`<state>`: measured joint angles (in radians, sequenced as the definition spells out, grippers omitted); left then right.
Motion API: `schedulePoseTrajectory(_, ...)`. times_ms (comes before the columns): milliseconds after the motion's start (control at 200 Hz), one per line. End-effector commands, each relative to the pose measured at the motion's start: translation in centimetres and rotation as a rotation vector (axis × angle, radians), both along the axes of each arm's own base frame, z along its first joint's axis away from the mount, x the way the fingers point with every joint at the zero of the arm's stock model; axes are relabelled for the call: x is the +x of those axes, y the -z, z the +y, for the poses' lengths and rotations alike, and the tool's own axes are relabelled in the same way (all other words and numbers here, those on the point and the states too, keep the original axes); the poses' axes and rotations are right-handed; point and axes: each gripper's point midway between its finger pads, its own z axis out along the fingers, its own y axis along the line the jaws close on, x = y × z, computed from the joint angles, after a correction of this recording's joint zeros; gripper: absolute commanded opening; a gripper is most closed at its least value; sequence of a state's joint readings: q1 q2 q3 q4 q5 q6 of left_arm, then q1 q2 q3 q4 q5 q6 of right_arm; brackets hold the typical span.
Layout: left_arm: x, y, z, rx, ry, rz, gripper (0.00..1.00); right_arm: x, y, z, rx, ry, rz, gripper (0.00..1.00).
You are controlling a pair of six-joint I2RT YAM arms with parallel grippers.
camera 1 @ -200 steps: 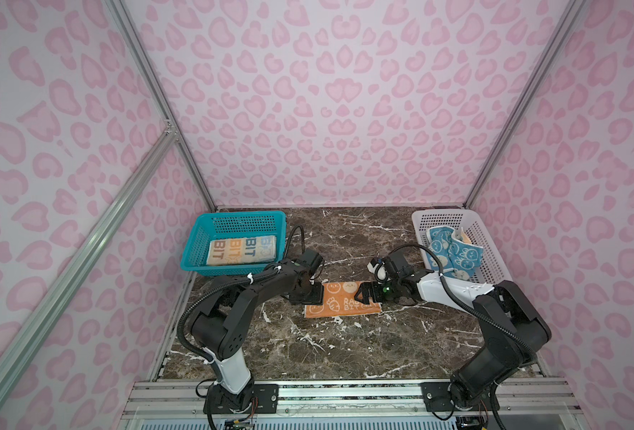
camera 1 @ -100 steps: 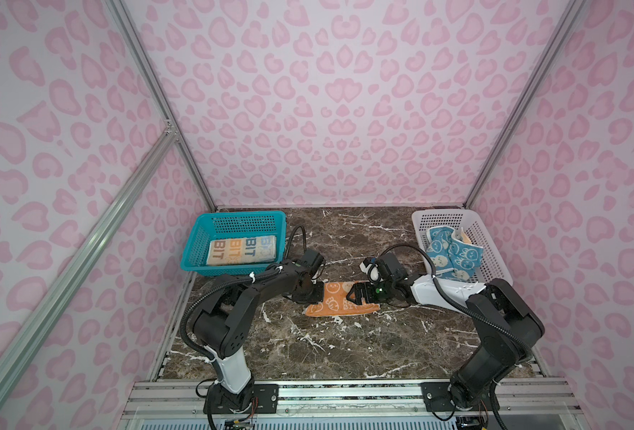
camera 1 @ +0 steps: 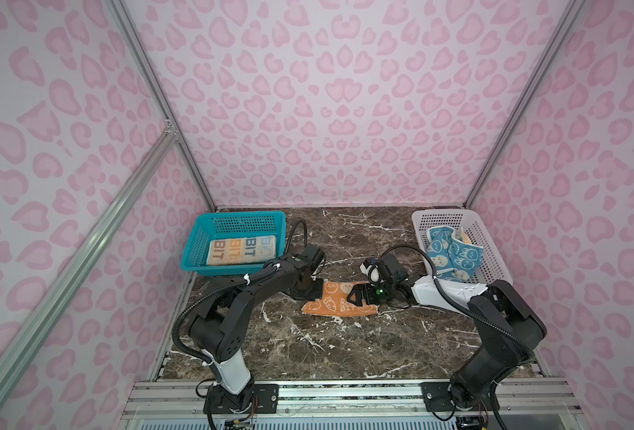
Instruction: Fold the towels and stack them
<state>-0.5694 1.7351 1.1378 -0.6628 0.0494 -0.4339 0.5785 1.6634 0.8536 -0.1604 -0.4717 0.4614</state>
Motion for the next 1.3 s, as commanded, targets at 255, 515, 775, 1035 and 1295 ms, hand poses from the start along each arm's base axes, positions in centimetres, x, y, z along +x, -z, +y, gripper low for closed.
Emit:
schedulePoseTrajectory(255,2.3,-3.9,3.9,0.269,0.054,-0.067,0.04,-0.7,-1.5,-1.2,-0.08,-0.031,0.009,0.98)
schedulePoseTrajectory(515,6.6,-9.5,5.9,0.359,0.027,-0.194,0.04,2.0,-5.1,0.7,-0.039,-0.05,-0.069,0.98)
schedulePoseTrajectory(775,10.7,-14.5,9.8,0.482,0.01,-0.283,0.04,4.7,-7.6,3.5,-0.008,-0.085,-0.121,0.98)
schedulePoseTrajectory(1035,13.8,-17.4,14.5,0.524,-0.054,-0.348,0.04,7.2,-9.0,6.9,0.013,-0.122,-0.153,0.98)
schedulePoseTrajectory(1295,16.0,-17.7,19.0,0.541,-0.107,-0.405,0.04,9.4,-10.7,10.8,0.054,-0.163,-0.183,0.98)
